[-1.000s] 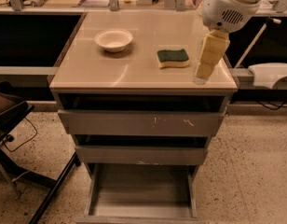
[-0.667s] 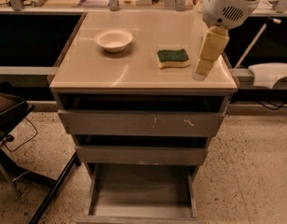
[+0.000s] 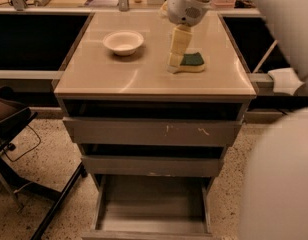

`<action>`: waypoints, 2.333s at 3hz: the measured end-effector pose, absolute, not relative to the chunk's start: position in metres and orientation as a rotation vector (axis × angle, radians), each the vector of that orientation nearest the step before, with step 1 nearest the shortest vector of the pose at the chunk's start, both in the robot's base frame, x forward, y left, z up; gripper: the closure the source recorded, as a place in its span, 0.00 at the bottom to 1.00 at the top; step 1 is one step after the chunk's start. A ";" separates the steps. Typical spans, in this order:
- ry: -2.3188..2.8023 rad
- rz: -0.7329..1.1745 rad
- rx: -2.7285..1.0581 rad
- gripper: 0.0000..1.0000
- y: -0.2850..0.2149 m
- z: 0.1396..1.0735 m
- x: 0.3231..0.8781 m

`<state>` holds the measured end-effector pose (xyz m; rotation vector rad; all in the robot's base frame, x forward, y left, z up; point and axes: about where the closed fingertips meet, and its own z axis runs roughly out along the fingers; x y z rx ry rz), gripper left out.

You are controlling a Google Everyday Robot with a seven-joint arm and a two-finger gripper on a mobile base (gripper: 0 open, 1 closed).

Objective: Place sponge into bottom drawer

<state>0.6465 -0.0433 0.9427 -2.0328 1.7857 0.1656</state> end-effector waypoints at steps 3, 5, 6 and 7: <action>1.873 0.219 -1.926 0.00 -0.021 0.875 0.754; 2.039 0.371 -1.729 0.00 -0.088 0.835 0.760; 2.077 0.392 -1.646 0.00 -0.106 0.817 0.771; 2.070 0.384 -1.631 0.00 -0.103 0.815 0.777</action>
Offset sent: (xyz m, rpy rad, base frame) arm 0.1654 -0.0218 -0.0759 0.0474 0.1055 -0.2373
